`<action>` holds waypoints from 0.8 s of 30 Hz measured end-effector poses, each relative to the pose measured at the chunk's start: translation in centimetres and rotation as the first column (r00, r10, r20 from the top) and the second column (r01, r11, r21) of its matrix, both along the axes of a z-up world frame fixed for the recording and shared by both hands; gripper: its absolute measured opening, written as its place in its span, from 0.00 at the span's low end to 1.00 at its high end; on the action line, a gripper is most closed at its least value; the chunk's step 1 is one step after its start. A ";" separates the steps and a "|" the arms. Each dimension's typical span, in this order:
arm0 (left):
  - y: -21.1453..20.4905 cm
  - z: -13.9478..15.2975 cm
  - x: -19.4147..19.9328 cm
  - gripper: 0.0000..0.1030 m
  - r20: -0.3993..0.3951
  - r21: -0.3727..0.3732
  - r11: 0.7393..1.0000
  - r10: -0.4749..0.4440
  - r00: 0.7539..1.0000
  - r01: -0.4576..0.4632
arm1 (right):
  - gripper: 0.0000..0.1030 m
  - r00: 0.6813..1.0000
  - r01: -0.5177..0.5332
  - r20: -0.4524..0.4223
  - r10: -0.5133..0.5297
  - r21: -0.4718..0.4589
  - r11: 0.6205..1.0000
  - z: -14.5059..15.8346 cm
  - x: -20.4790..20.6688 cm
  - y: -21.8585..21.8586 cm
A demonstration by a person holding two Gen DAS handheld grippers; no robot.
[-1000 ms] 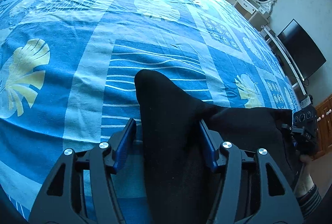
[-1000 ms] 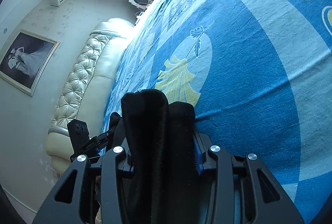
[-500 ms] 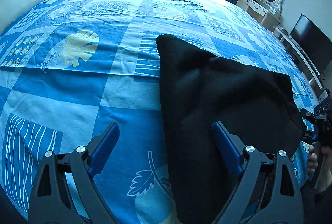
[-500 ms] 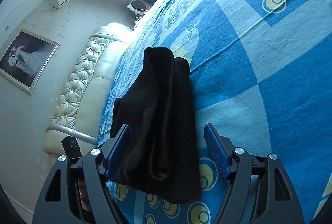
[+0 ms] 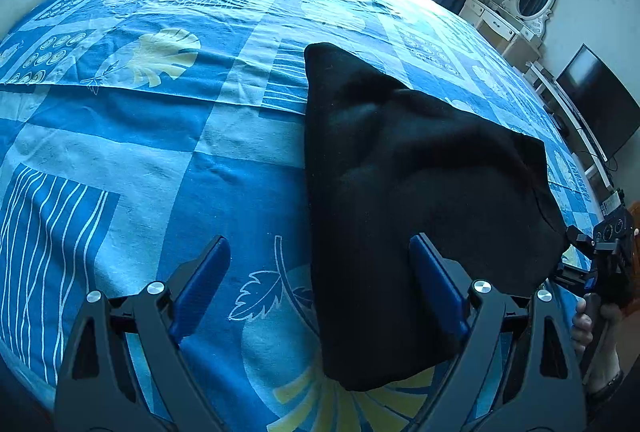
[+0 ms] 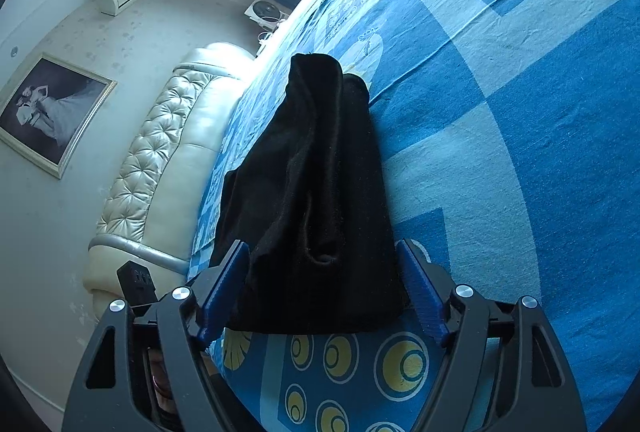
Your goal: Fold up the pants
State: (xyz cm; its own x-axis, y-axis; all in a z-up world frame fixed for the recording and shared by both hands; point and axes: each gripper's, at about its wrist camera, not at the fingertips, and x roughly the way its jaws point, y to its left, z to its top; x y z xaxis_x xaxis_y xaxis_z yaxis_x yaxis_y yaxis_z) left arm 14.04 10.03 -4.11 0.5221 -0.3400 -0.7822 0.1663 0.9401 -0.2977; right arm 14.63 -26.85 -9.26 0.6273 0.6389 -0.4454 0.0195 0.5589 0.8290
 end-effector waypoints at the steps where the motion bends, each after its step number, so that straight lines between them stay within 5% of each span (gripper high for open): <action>1: 0.0 0.0 -0.1 0.88 0.000 -0.001 1.000 0.000 1.000 0.000 | 0.73 1.000 0.000 0.000 0.000 -0.002 1.000 0.0 0.0 0.1; 9: 0.8 -0.4 -0.2 0.88 -0.048 -0.086 0.996 0.001 0.999 -0.005 | 0.75 1.000 -0.001 0.000 0.001 -0.012 1.000 0.1 0.1 0.3; 24: 0.9 -0.9 -0.3 0.89 -0.063 -0.110 0.994 0.007 0.998 -0.014 | 0.76 1.000 0.006 0.002 -0.006 -0.020 1.000 0.1 -0.1 0.5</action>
